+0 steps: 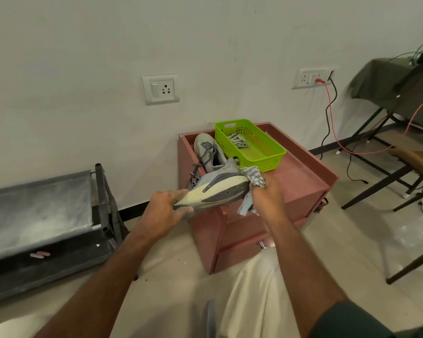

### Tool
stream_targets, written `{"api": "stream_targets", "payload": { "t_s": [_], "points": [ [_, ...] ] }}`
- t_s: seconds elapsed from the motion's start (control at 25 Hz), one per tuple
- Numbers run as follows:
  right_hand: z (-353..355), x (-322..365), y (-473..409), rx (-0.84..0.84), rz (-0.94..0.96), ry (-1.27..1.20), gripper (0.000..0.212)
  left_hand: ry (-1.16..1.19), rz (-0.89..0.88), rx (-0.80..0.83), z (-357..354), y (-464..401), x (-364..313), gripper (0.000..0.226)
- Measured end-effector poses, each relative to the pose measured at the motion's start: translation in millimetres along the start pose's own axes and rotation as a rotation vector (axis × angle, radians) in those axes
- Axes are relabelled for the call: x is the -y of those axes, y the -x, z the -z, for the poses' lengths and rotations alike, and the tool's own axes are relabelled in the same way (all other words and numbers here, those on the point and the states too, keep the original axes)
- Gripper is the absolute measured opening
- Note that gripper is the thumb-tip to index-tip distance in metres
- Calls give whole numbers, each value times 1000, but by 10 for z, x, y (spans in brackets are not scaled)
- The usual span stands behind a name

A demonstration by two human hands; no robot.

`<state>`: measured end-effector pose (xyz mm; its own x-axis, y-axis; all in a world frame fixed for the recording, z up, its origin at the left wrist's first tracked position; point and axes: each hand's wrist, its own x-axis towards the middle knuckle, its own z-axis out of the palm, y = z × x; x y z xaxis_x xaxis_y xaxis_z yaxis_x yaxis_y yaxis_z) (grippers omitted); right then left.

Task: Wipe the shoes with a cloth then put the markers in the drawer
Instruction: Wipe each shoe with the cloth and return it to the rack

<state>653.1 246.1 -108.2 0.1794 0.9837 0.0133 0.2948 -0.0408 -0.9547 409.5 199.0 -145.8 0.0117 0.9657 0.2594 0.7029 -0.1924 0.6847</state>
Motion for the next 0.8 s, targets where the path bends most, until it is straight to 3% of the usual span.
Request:
{"api": "stream_targets", "payload": {
  "t_s": [0.08,0.24,0.4,0.52,0.6,0.72,0.8],
  "points": [
    [60,-22,32,58,-161,-192,25,-28,6,4,-63,-7,-3,48],
    [-15,74,221,117,-163,-310,26,-127,32,33,-346,-13,-227,77],
    [-122,44,330,175,-98,-203,25,-97,146,-27,-443,-44,-309,94],
    [-169,-5,344,237,-30,-71,20,-91,134,-46,-444,-23,-291,81],
    [-155,40,384,178,180,-14,27,-91,112,-49,-437,24,-308,73],
    [-201,81,506,301,758,144,62,-96,-7,-76,-419,47,-288,61],
    [-228,55,422,323,705,282,57,-132,-85,-59,-405,79,-232,58]
  ]
}}
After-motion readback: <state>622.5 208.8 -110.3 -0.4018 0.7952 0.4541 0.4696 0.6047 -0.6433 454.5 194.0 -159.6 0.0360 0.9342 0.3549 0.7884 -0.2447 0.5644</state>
